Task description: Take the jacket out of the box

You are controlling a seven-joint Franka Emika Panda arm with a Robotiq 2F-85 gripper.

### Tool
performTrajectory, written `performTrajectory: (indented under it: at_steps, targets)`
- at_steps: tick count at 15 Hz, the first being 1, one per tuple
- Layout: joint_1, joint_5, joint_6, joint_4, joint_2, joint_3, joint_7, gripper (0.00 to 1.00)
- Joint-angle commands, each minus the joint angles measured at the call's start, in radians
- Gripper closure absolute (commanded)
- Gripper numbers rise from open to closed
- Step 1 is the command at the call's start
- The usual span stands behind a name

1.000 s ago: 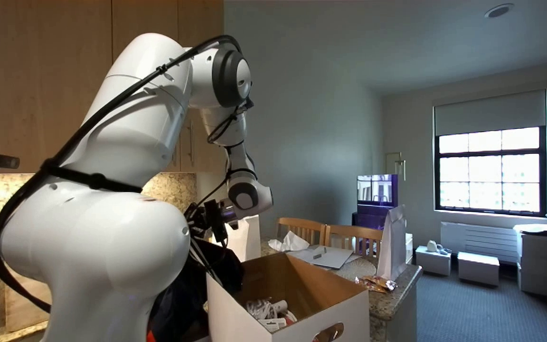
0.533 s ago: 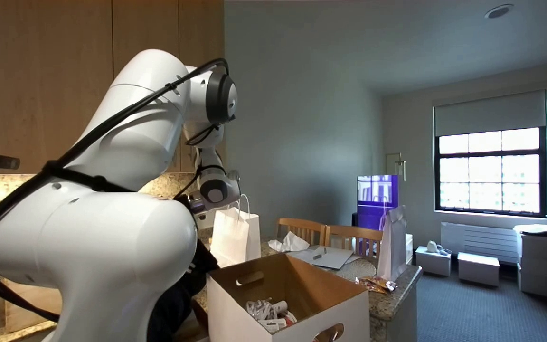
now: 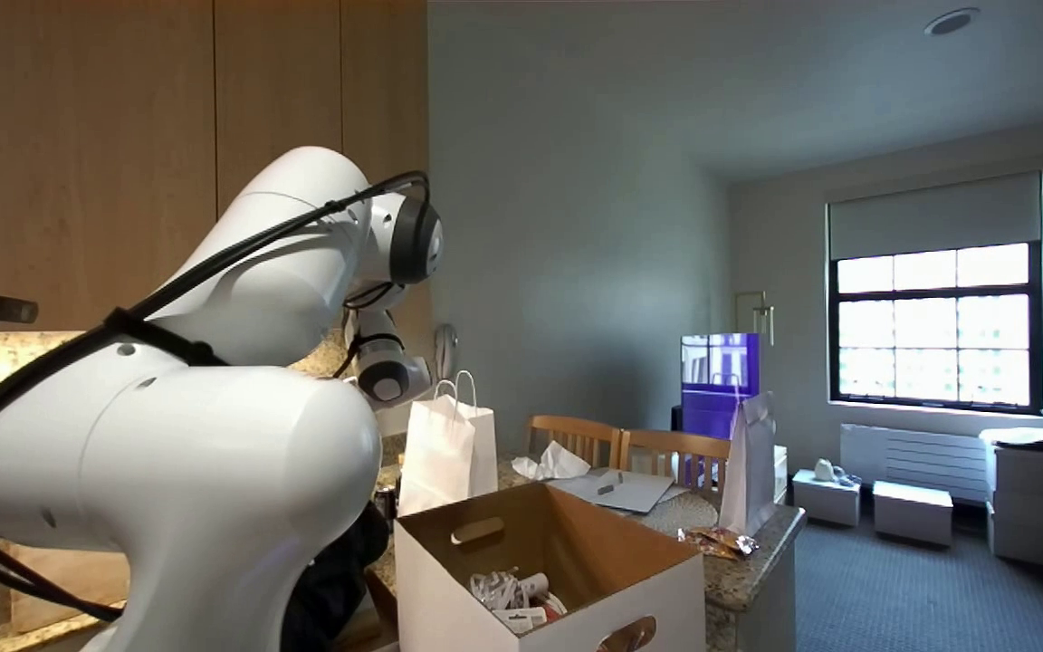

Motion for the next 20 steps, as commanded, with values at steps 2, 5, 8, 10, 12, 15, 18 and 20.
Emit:
performTrajectory:
  at_steps: [2, 5, 8, 10, 12, 15, 18, 20]
  targets:
    - [-0.003, -0.021, 0.095, 0.045, 0.027, 0.009, 0.022, 0.61]
    - [-0.014, -0.008, 0.186, -0.002, -0.016, 0.012, 0.021, 0.42]
    - [-0.024, 0.0, 0.235, -0.033, -0.037, 0.019, 0.04, 0.23]
    - [-0.029, -0.004, 0.227, -0.057, -0.044, 0.024, 0.066, 0.11]
    - [-0.027, -0.01, 0.201, -0.066, -0.021, 0.027, 0.104, 0.01]
    - [-0.026, -0.012, 0.136, -0.066, 0.038, 0.037, 0.198, 0.0]
    - [-0.016, -0.041, 0.078, -0.052, 0.087, 0.038, 0.269, 0.0]
    - [-0.016, -0.051, 0.049, -0.037, 0.113, 0.039, 0.304, 0.0]
